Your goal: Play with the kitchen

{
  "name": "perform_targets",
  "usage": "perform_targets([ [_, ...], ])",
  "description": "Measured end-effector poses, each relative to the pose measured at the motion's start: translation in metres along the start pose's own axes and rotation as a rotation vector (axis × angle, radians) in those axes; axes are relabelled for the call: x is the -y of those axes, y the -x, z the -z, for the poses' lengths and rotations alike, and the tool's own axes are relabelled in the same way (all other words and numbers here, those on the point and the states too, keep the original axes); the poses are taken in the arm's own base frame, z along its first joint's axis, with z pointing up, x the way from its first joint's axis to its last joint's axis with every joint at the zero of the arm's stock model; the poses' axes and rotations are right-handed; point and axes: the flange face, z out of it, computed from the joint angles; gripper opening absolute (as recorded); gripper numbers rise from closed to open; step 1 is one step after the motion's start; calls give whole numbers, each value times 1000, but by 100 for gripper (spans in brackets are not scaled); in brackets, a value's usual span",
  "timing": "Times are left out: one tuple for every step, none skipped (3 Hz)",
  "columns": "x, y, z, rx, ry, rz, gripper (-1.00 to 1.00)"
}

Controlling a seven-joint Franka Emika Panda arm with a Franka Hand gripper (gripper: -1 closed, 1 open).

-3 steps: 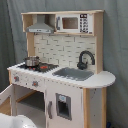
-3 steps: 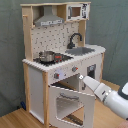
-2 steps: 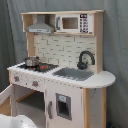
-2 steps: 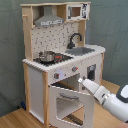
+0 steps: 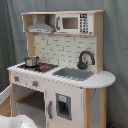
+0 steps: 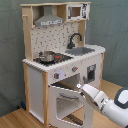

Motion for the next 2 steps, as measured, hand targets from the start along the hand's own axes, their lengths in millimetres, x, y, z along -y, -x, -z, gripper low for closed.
perform_targets([
  [14,-1,1,-24,-24,-90,100],
  [29,1,1,-28,-55,-175,100],
])
